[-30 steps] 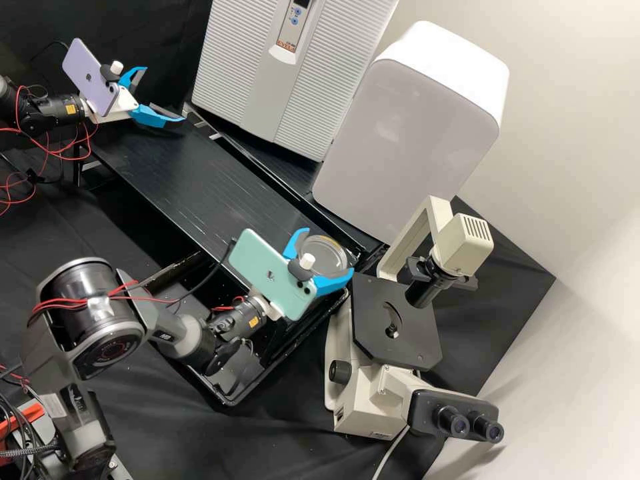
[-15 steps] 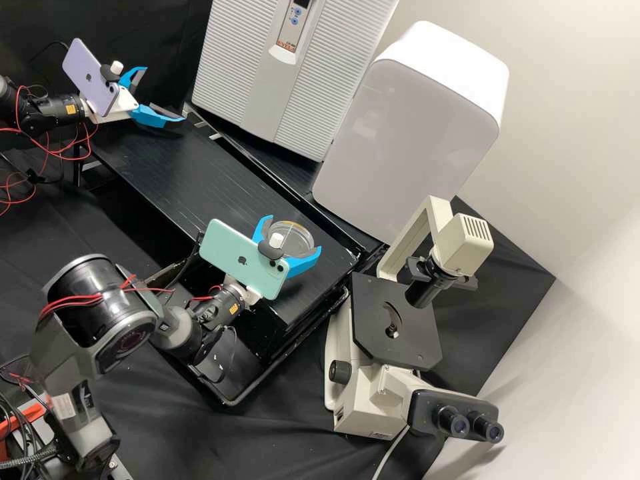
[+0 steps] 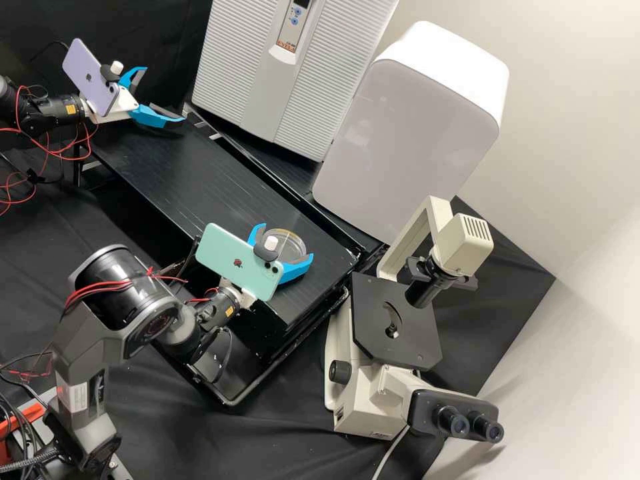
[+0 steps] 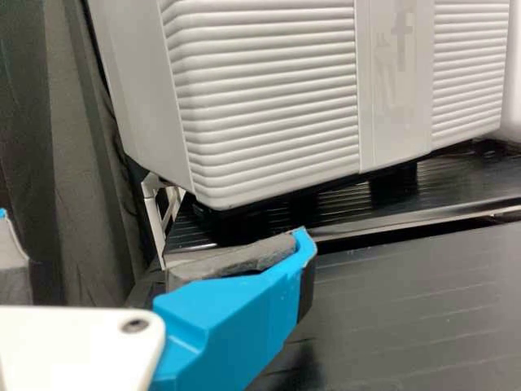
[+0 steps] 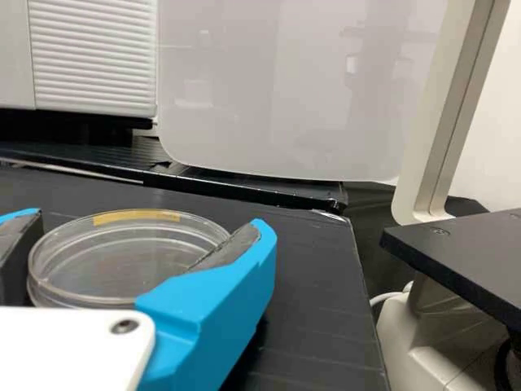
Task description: Place the petri dish on the bench
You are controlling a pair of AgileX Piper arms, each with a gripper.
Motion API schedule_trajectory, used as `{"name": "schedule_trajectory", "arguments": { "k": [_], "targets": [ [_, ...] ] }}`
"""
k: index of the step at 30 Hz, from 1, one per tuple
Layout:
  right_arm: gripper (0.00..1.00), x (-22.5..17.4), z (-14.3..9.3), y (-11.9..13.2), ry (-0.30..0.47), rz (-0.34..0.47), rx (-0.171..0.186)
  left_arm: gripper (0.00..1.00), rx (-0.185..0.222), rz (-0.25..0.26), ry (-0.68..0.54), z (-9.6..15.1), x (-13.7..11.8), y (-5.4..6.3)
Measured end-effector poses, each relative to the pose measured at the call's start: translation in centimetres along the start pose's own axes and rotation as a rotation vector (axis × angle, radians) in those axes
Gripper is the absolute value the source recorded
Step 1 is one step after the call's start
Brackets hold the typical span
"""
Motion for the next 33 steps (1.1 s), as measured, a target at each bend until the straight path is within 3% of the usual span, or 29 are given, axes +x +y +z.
{"name": "schedule_trajectory", "arguments": {
  "k": [8,16,26,33],
  "targets": [
    [1.0,-0.6,0.4,0.3,-0.027,0.018,0.008,1.0,0.0,0.0,0.0,0.0,0.0,0.0],
    [1.0,-1.8,0.5,1.9,-0.04,0.087,-0.002,1.0,0.0,0.0,0.0,0.0,0.0,0.0],
    [1.0,-3.8,-1.0,4.2,0.054,0.184,0.0,1.0,0.0,0.0,0.0,0.0,0.0,0.0],
    [1.0,-3.8,-0.9,4.4,0.044,0.2,0.01,1.0,0.0,0.0,0.0,0.0,0.0,0.0]
  ]
}}
